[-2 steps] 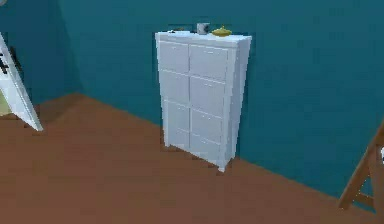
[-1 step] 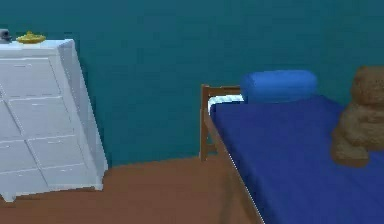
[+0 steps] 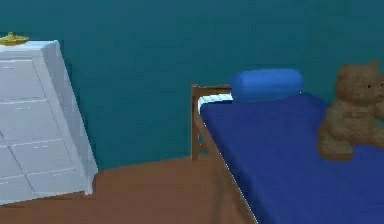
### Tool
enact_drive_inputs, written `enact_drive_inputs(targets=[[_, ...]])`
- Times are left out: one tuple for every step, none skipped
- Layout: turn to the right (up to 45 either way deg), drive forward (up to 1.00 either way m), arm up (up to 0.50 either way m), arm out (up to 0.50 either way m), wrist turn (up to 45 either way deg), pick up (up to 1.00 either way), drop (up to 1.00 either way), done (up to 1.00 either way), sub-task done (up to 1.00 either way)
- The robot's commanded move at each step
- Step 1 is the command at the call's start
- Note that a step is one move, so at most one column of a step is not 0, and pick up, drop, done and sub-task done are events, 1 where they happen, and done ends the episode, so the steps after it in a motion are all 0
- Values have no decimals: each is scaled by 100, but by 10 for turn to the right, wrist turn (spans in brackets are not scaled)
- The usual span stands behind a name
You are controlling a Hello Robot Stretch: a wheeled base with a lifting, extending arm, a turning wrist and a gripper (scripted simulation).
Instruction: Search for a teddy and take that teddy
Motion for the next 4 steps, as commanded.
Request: enact_drive_inputs(targets=[[0,40,0,0,0,0,0,0,0],[-300,0,0,0,0,0,0,0,0],[0,0,50,0,0,0,0,0,0],[0,0,38,0,0,0,0,0,0]])
